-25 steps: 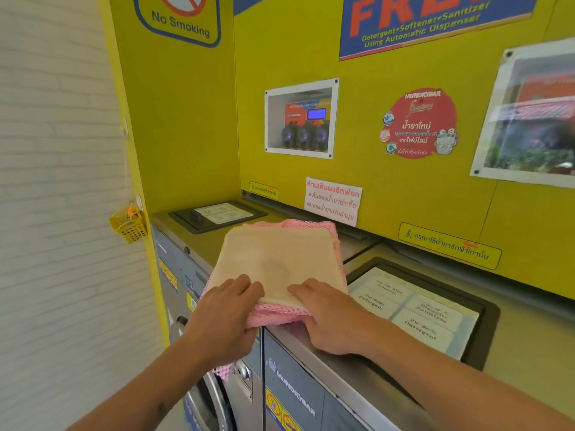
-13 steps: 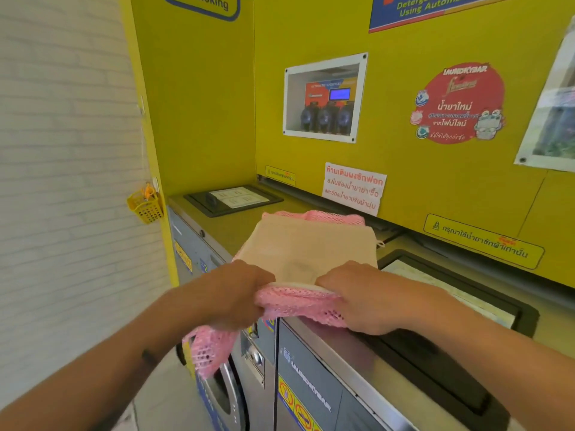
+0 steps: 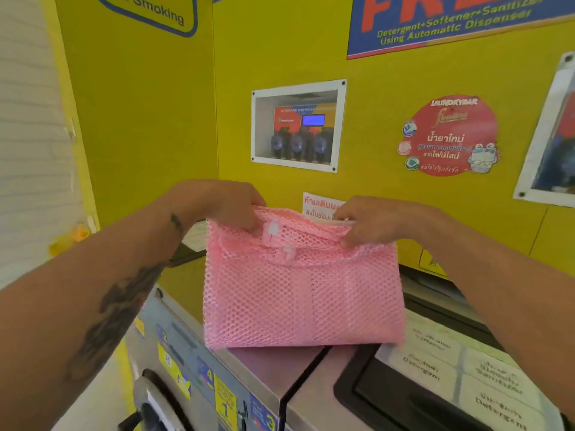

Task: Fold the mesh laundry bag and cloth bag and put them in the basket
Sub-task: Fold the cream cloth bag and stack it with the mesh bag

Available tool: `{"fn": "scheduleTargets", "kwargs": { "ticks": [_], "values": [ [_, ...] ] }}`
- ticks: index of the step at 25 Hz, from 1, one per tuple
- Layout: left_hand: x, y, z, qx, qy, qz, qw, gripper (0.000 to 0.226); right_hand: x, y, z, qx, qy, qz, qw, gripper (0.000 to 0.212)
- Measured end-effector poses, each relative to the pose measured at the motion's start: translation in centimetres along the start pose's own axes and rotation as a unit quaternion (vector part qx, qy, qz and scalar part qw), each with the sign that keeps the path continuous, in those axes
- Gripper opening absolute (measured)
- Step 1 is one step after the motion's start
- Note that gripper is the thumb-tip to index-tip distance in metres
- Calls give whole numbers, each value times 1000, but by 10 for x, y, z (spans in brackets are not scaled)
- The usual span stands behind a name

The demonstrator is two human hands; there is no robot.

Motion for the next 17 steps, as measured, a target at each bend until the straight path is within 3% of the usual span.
{"fn": "scheduleTargets", "kwargs": {
  "ticks": [3,5,7,8,10,12,13,15,17],
  "values": [
    [-54,-25,5,-62,0,-65,996,30,-51,-29,-28,7,-57,23,998,48],
    [-71,-44,-3,-123,-27,-175,977,40,-72,-51,-43,-7,-79,20,997,36],
    [-74,-64,-22,-80,-62,-240,966,36,-83,-72,-59,-15,-108,-2,994,27],
    [-74,-78,-30,-43,-62,-225,971,36,-84,-77,-66,12,-126,-31,991,26],
    [-71,-115,-34,18,-24,-119,992,50,-82,-73,-72,98,-146,-156,972,27],
    [-77,-147,-26,20,3,-25,999,67,-74,-68,-66,60,-97,-279,953,26],
    [-83,-158,-19,16,4,-11,1000,72,-74,-72,-61,13,-58,-279,959,28],
    [-97,-168,-9,11,-23,-25,999,77,-76,-93,-52,11,-13,-149,989,41],
    [-107,-170,-2,22,-80,-35,996,79,-80,-119,-62,61,-54,-24,996,50]
  ]
}}
Point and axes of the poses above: each hand's wrist, its own x-axis away from the middle knuckle, its own y-axis out of the back of the hand, z = x × y, the point moved 5 cm from there along -x, towards the middle knuckle, and after that the axes turned 10 degrees about y, right-handed, at the moved point
